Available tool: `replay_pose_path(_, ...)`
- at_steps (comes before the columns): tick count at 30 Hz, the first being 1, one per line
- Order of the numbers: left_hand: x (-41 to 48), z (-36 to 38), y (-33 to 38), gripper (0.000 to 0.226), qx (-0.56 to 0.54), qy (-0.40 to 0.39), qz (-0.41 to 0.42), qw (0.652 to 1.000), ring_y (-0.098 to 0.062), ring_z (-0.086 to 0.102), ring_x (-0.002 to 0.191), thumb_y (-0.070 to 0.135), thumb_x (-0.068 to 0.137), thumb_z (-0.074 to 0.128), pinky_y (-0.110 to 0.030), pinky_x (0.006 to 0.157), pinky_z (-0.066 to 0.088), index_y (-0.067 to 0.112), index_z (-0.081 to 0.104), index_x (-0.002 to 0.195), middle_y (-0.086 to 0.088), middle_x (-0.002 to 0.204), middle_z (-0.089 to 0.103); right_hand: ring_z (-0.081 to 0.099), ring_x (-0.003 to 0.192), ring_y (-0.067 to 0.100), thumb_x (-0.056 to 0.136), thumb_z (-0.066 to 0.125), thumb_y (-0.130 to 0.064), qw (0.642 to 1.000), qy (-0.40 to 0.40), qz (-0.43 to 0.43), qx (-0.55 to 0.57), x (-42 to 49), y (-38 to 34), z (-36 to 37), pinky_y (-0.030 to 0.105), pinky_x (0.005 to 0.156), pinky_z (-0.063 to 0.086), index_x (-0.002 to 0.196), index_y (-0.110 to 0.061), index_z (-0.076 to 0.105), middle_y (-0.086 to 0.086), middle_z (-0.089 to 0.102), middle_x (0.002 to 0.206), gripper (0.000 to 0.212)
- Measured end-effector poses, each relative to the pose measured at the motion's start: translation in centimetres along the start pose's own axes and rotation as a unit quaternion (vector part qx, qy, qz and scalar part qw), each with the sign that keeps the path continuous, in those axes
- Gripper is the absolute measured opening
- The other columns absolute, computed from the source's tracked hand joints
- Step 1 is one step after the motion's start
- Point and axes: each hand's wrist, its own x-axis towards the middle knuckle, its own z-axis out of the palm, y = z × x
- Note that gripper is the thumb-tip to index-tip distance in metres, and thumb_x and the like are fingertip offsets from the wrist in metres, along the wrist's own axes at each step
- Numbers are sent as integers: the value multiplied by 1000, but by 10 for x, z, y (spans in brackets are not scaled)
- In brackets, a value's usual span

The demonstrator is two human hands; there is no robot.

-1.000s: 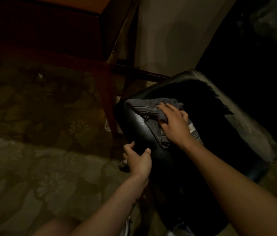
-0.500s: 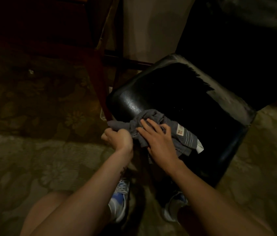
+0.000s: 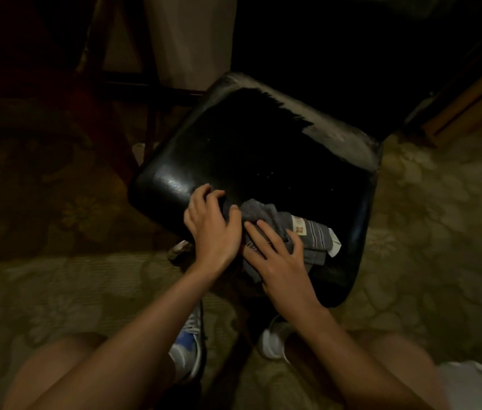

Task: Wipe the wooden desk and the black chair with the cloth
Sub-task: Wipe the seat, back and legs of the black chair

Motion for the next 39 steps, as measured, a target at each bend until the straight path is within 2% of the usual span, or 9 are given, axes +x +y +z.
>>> replay_pose_path(3,-9,11,3,50,42,-42,-5,998,-17,-5,152,43,103,40,-37,120,-11,17,36,145,-3,164,9,19,152,23,68,83,-9,999,-3,32,17,-15,12,0,60,114,23,134,-25,57,2,29,163,73)
replay_pose_path(6,-14,23,4,59,64,-54,2,997,-15,-17,151,48,103,35,-38,119,-18,13,27,150,-5,165,0,20,151,22,63,86,-5,996,-8,81,47,-30,34,-2,57,111,27,135,-24,55,2,31,162,80)
replay_pose_path(9,-17,32,4,65,87,-46,-3,995,-20,-16,151,52,100,42,-42,119,-18,10,27,148,-9,163,1,17,151,20,69,80,-2,988,-22,134,67,-43,53,-6,57,108,33,138,-26,52,-1,28,163,79)
replay_pose_path(13,-22,39,6,71,118,-36,8,992,-27,-13,152,56,98,47,-46,120,-15,8,27,147,-14,162,3,13,153,19,74,71,4,974,-26,206,95,-51,76,-14,59,110,28,142,-26,51,-2,25,164,77)
replay_pose_path(19,-23,41,4,69,145,-22,23,989,-32,-7,152,49,97,53,-49,120,-10,6,29,145,-18,160,8,14,152,18,81,70,-2,963,-22,244,110,-39,112,-18,58,111,28,139,-29,50,-3,26,163,67)
replay_pose_path(26,-15,32,-1,64,141,-17,35,989,-29,-7,153,41,97,55,-44,120,-12,6,32,145,-16,161,9,20,150,21,87,67,-7,971,-24,221,89,-11,154,-23,49,108,32,141,-27,50,-3,31,161,60)
replay_pose_path(32,3,22,3,60,160,-15,17,987,-29,-9,154,23,96,60,-51,122,-12,5,32,146,-15,163,12,53,117,31,75,76,-15,987,50,144,60,18,166,-14,43,78,47,121,-21,67,1,62,129,48)
replay_pose_path(36,-2,30,16,56,196,-12,83,977,-30,-8,154,4,90,57,-48,121,-15,7,40,144,-17,161,17,50,108,28,78,70,-25,984,63,139,91,17,156,1,43,79,49,125,-22,64,-1,60,125,47)
replay_pose_path(39,-8,42,30,54,189,-42,134,972,-26,1,154,4,90,54,-43,121,-16,9,43,143,-12,158,23,47,110,26,82,56,-44,985,43,144,89,16,145,2,41,84,47,129,-26,62,-2,57,127,51)
